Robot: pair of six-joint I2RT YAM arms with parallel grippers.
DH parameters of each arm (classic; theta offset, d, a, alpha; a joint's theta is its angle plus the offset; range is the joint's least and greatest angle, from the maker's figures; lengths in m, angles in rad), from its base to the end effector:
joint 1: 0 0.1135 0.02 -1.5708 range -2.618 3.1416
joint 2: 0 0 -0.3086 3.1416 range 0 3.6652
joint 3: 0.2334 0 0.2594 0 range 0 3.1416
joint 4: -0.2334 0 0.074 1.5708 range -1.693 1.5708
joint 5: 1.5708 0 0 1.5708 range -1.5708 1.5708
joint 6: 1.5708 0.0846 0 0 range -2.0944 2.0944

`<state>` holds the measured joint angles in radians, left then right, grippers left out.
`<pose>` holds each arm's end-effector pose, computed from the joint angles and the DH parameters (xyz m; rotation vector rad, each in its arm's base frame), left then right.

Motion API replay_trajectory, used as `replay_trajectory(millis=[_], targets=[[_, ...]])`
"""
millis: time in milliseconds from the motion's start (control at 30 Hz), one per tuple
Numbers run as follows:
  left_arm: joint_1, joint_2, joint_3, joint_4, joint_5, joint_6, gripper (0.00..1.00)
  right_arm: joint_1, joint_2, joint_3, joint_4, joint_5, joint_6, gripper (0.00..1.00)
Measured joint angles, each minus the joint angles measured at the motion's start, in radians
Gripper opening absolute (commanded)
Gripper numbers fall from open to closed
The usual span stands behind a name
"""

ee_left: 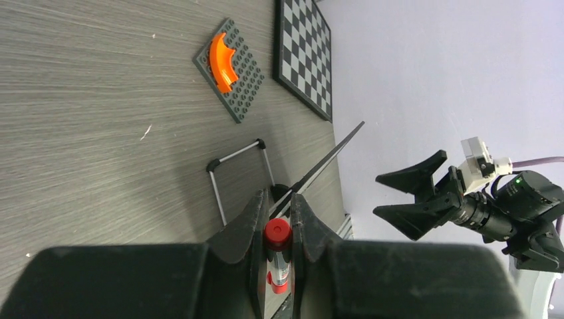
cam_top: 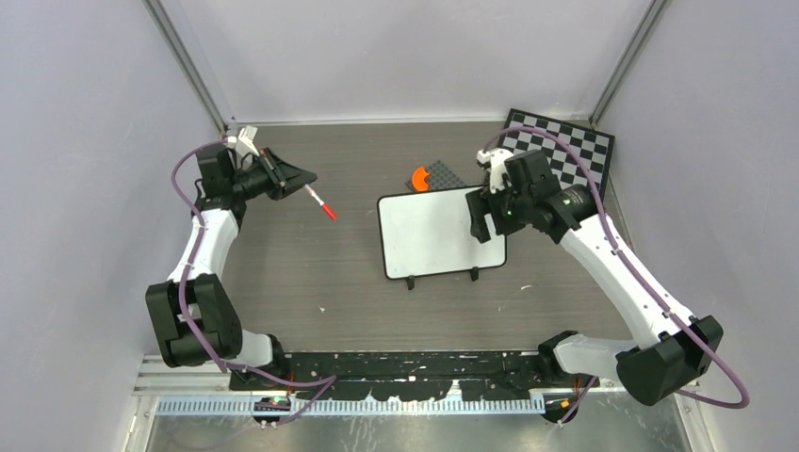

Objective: Write a sentence on the whiteboard
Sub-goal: Move the whiteboard stand to the center of the board.

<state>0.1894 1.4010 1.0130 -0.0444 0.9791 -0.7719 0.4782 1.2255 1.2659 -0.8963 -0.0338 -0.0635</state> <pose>0.3414 -0.0060 0.3269 -0.3094 2.0188 -1.3418 0.2377 0.1264 0.3543 -0.6674 2.3460 0.2279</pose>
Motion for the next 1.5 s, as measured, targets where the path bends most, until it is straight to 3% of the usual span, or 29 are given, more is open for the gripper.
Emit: replay_trajectory(millis=[233,367,500,700,1267,1400,1500], targets=[[-0.001,0.000,0.014,-0.077,-0.056,0.059,0.00,-0.073,-0.041,-0.163,0.050,-0.138,0.261,0.72],[-0.002,0.000,0.029,-0.109,-0.079,0.078,0.00,-0.032,-0.126,-0.369,0.116,-0.080,0.417,0.70],[-0.002,-0.001,0.036,-0.129,-0.101,0.078,0.00,-0.012,-0.160,-0.430,0.141,0.030,0.509,0.66],[-0.002,-0.018,0.036,-0.143,-0.126,0.077,0.00,0.041,-0.099,-0.490,0.266,0.134,0.525,0.54],[-0.002,-0.041,0.036,-0.150,-0.142,0.077,0.00,0.083,0.136,-0.546,0.475,0.138,0.523,0.40],[-0.002,-0.041,0.036,-0.151,-0.142,0.077,0.00,0.089,0.163,-0.547,0.480,0.135,0.521,0.28],[-0.002,-0.041,0.037,-0.153,-0.143,0.077,0.00,0.090,0.178,-0.547,0.481,0.141,0.516,0.10]])
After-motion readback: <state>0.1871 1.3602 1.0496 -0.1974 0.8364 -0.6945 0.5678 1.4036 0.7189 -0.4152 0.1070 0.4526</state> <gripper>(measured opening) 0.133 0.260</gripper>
